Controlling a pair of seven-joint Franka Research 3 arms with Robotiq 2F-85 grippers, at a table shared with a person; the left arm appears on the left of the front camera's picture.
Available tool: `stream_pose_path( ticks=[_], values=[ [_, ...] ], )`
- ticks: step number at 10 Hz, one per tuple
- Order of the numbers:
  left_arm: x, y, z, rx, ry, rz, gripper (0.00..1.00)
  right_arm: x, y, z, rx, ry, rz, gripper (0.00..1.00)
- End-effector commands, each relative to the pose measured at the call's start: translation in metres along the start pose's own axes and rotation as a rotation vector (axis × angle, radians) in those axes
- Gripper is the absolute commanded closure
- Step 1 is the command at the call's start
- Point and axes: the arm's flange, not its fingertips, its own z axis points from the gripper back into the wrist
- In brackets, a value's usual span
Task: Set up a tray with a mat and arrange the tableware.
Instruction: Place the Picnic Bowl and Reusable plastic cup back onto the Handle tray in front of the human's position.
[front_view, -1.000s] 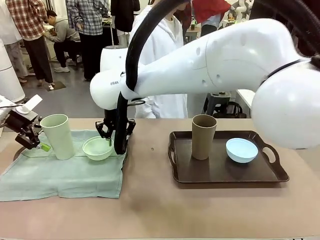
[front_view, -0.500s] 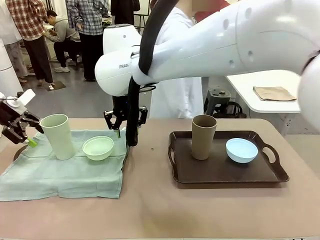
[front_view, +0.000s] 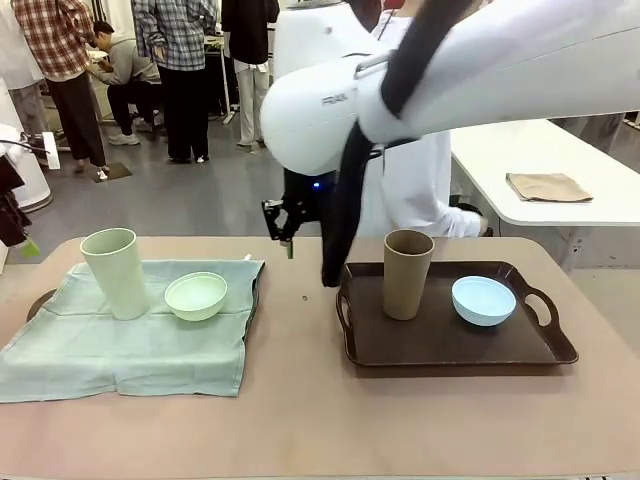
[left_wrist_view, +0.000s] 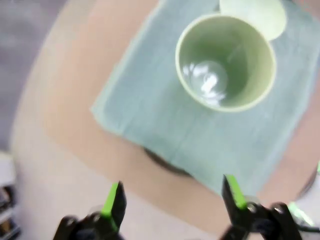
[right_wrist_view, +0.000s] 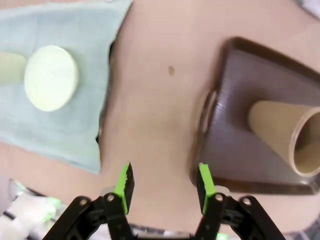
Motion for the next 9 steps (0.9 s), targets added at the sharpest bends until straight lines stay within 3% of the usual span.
stream_pose_path(
  ticks=[1,4,6,7,9],
  values=[
    [0.021,-0.020,0.035,-0.057,0.110,0.068,0.00,-0.036,-0.026,0.015,-0.020,-0.013,0.094,0.34],
    [0.057,-0.046,0.086,-0.172,0.055,0.182,0.00,-0.072,-0.051,0.057,-0.036,-0.105,0.132,0.34],
    [0.077,-0.058,0.103,-0.175,-0.046,0.283,0.00,-0.068,-0.057,0.056,-0.038,-0.104,0.134,0.34],
    [0.059,-0.056,0.091,-0.171,0.066,0.155,0.00,-0.065,-0.042,0.066,-0.062,-0.104,0.119,0.34],
    [0.059,-0.056,0.091,-0.171,0.066,0.155,0.00,-0.065,-0.042,0.066,-0.062,-0.104,0.119,0.34]
  ],
)
